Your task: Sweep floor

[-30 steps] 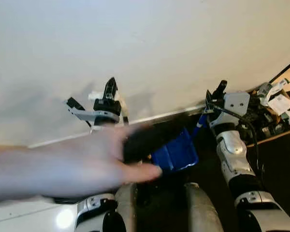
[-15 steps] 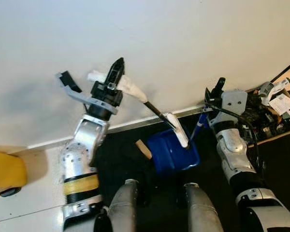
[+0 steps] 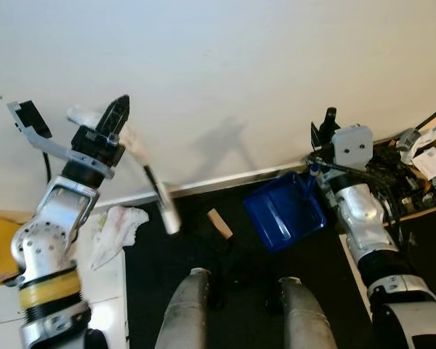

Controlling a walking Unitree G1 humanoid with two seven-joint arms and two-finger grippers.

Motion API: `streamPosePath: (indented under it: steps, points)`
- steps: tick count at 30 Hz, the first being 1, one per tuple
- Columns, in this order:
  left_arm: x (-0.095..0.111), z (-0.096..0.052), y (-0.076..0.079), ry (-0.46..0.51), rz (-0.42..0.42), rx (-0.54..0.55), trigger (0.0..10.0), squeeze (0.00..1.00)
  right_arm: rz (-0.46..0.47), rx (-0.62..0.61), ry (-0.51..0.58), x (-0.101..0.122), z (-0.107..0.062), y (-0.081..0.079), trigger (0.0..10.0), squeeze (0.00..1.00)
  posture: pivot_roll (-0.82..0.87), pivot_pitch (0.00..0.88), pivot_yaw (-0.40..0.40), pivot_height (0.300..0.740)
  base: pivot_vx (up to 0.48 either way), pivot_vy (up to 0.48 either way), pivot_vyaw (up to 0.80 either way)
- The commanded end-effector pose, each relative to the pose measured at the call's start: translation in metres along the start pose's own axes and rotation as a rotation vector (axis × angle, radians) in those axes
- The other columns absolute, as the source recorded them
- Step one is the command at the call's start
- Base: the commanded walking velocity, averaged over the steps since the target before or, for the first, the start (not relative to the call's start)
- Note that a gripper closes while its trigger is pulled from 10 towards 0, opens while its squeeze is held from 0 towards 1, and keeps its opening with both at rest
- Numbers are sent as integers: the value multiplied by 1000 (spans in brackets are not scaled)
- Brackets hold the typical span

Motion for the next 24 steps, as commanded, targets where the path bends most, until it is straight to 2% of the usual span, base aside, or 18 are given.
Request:
streamPosePath:
  steps: [1, 6, 9, 12, 13, 14, 20, 24]
  points:
    - [-9, -5, -4, -46, 37, -3, 10000, 0, 6, -6, 1, -6, -5, -6, 10000, 0, 129, 364, 45, 740, 0, 0, 0]
    - [-34, -5, -10, -129, 36, 21, 10000, 0, 20, -33, 6, -9, -3, -14, 10000, 0, 183, 389, 63, 740, 0, 0, 0]
    - [-52, -4, -9, -159, 10, 35, 10000, 0, 30, -78, -11, -17, -4, -20, 10000, 0, 224, 393, 82, 740, 0, 0, 0]
    - [-69, -8, -8, -214, 28, 27, 10000, 0, 45, -118, -22, -21, -5, -22, 10000, 0, 236, 391, 92, 740, 0, 0, 0]
    - [-69, -8, -8, -214, 28, 27, 10000, 0, 45, -118, -22, -21, -5, -22, 10000, 0, 236, 391, 92, 740, 0, 0, 0]
    - [-78, -8, -5, -238, 33, 15, 10000, 0, 109, -174, -26, -23, -4, -19, 10000, 0, 249, 386, 102, 740, 0, 0, 0]
    - [-81, -1, -2, -240, 37, 0, 10000, 0, 178, -204, 6, -13, 7, -15, 10000, 0, 235, 372, 107, 740, 0, 0, 0]
    - [-83, 1, -3, -240, 40, -1, 10000, 0, 191, -200, 2, -10, 13, -14, 10000, 0, 226, 360, 104, 740, 0, 0, 0]
Point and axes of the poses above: a point about 5 cm out from each wrist's last joint towards the gripper, its own z axis pointing out of the wrist towards the gripper, its own x axis along the axis of the wrist's last joint, y = z × x, the point moved 4 cm from there along z, pointing out of the wrist towards the gripper, and after that the axes turned 15 degrees about z, right-handed, at the moved point
